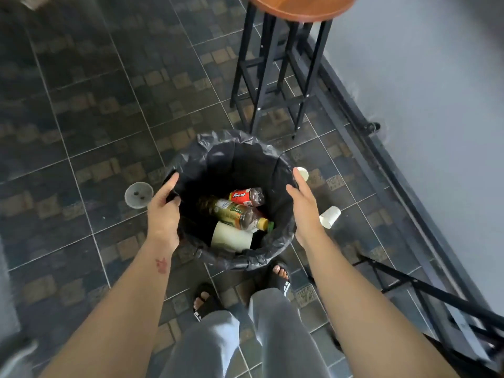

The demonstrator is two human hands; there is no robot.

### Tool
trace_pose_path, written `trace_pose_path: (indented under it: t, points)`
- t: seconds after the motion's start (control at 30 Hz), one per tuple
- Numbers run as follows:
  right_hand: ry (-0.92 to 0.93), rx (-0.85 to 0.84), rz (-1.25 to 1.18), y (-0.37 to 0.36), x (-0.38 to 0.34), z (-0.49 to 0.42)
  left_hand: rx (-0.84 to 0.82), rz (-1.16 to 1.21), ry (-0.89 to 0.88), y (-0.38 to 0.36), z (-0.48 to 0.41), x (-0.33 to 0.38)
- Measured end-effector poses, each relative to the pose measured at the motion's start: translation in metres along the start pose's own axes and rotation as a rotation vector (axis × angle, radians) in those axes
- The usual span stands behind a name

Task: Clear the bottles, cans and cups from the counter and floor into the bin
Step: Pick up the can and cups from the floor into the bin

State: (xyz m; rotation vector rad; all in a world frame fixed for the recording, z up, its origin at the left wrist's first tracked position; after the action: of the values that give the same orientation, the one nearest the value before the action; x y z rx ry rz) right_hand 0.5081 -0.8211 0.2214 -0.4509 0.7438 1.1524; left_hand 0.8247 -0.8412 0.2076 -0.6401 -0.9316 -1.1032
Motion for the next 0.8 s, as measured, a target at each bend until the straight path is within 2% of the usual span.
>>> trace_pose_path:
  t: [0.47,0.63,0.8]
  points:
    - [0.133,-0.203,0.157,-0.144,0.103,-0.261,0.177,0.143,-0.129,0.035,-0.225,-0.175]
    - [0.278,-0.192,0.236,-0.167,0.122,-0.332,0.156,0.144,-0.245,0.027,-0.296,-0.21]
    - [0.591,-0.04,0.567,-0.179,0.11,-0.352,0.138,-0.074,-0.453,0.024,-0.34,-0.198]
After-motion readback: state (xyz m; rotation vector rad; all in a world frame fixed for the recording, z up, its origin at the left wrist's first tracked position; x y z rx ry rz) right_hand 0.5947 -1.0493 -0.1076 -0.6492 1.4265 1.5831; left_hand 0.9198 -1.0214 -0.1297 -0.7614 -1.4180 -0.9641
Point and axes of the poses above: each hand's wrist, its own z-axis away from the middle knuckle, its own y-axis out of the back of the hand, x = y × z, the point moved 10 cm from there along -z, towards the middle knuckle, and after that the axes turned 8 degrees about -y, right-handed, at the moved point
